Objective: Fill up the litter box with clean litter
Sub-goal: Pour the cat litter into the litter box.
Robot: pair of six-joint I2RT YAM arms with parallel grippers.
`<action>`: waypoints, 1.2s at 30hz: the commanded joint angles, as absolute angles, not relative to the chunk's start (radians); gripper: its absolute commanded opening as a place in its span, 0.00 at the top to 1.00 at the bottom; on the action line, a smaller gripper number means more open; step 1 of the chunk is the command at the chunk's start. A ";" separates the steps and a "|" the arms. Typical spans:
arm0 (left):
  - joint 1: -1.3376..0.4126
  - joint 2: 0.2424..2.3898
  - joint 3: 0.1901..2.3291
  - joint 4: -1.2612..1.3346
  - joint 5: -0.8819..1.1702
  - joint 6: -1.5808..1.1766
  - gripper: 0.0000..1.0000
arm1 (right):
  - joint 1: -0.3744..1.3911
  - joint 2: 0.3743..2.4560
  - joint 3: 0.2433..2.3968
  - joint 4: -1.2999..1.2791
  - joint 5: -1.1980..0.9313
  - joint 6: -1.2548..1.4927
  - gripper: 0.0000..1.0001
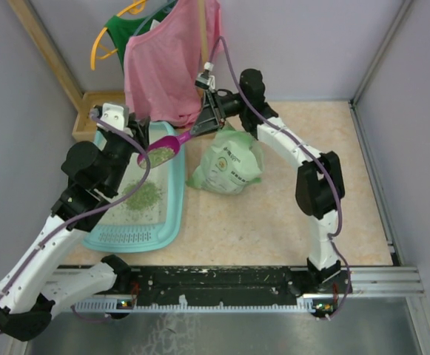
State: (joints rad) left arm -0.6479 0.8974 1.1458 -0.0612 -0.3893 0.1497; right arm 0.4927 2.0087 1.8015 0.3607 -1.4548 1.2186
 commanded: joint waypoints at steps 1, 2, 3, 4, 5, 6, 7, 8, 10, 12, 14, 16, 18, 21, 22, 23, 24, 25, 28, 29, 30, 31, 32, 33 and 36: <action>-0.644 0.914 1.174 -0.083 -0.390 0.152 0.55 | 0.578 2.065 1.912 0.371 -1.464 1.172 1.00; -0.644 0.919 1.176 -0.086 -0.386 0.155 0.55 | 0.595 2.079 1.924 0.369 -1.468 1.167 1.00; -0.644 0.921 1.178 -0.085 -0.384 0.156 0.55 | 0.615 2.093 1.936 0.370 -1.474 1.164 1.00; -0.644 0.923 1.178 -0.083 -0.383 0.160 0.55 | 0.628 2.105 1.945 0.371 -1.476 1.163 1.00; -0.644 0.923 1.177 -0.080 -0.382 0.165 0.55 | 0.640 2.117 1.954 0.371 -1.478 1.161 1.00; -0.644 0.925 1.177 -0.078 -0.382 0.171 0.55 | 0.649 2.127 1.963 0.370 -1.480 1.159 1.00; -0.644 0.925 1.179 -0.076 -0.383 0.176 0.55 | 0.657 2.136 1.970 0.369 -1.482 1.154 1.00; -0.644 0.926 1.179 -0.073 -0.386 0.181 0.55 | 0.663 2.143 1.979 0.362 -1.482 1.147 1.00; -0.644 0.928 1.180 -0.070 -0.389 0.191 0.55 | 0.669 2.155 2.000 0.345 -1.479 1.129 1.00; -0.644 0.930 1.182 -0.067 -0.387 0.197 0.55 | 0.669 2.162 2.019 0.300 -1.471 1.091 1.00; -0.644 0.934 1.185 -0.062 -0.388 0.199 0.55 | 0.670 2.169 2.031 0.280 -1.466 1.075 1.00; -0.644 0.933 1.184 -0.056 -0.395 0.202 0.55 | 0.670 2.171 2.043 0.270 -1.460 1.066 1.00; -0.644 0.934 1.185 -0.054 -0.404 0.208 0.55 | 0.670 2.171 2.057 0.232 -1.448 1.033 1.00; -0.644 0.930 1.188 -0.054 -0.415 0.219 0.54 | 0.671 2.172 2.100 0.103 -1.412 0.924 1.00; -0.644 0.928 1.190 -0.055 -0.417 0.223 0.54 | 0.672 2.175 2.111 0.068 -1.400 0.893 1.00; -0.644 0.927 1.193 -0.056 -0.417 0.226 0.54 | 0.673 2.178 2.122 0.037 -1.387 0.868 1.00; -0.644 0.927 1.198 -0.060 -0.419 0.229 0.54 | 0.675 2.181 2.136 -0.001 -1.374 0.831 1.00; -0.644 0.929 1.204 -0.066 -0.419 0.232 0.54 | 0.677 2.183 2.148 -0.060 -1.359 0.793 1.00; -0.644 0.929 1.215 -0.075 -0.420 0.235 0.54 | 0.685 2.188 2.202 -0.271 -1.278 0.628 1.00; -0.644 0.930 1.220 -0.080 -0.417 0.233 0.54 | 0.690 2.189 2.241 -0.376 -1.208 0.499 1.00; -0.644 0.931 1.222 -0.086 -0.416 0.232 0.54 | 0.694 2.189 2.277 -0.461 -1.159 0.421 1.00; -0.644 0.929 1.222 -0.090 -0.415 0.229 0.54 | 0.697 2.186 2.300 -0.500 -1.130 0.389 1.00; -0.644 0.928 1.221 -0.093 -0.411 0.227 0.54 | 0.700 2.179 2.304 -0.512 -1.109 0.374 1.00; -0.644 0.926 1.219 -0.094 -0.409 0.224 0.54 | 0.701 2.175 2.308 -0.534 -1.084 0.350 1.00; -0.644 0.918 1.209 -0.098 -0.405 0.216 0.54 | 0.715 2.171 2.341 -0.638 -0.987 0.243 1.00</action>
State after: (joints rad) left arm -0.6479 0.9340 1.1954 -0.0917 -0.4042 0.2211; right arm 0.6868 2.2044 2.2650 -0.4530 -1.1385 0.4644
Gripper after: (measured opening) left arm 0.463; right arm 0.279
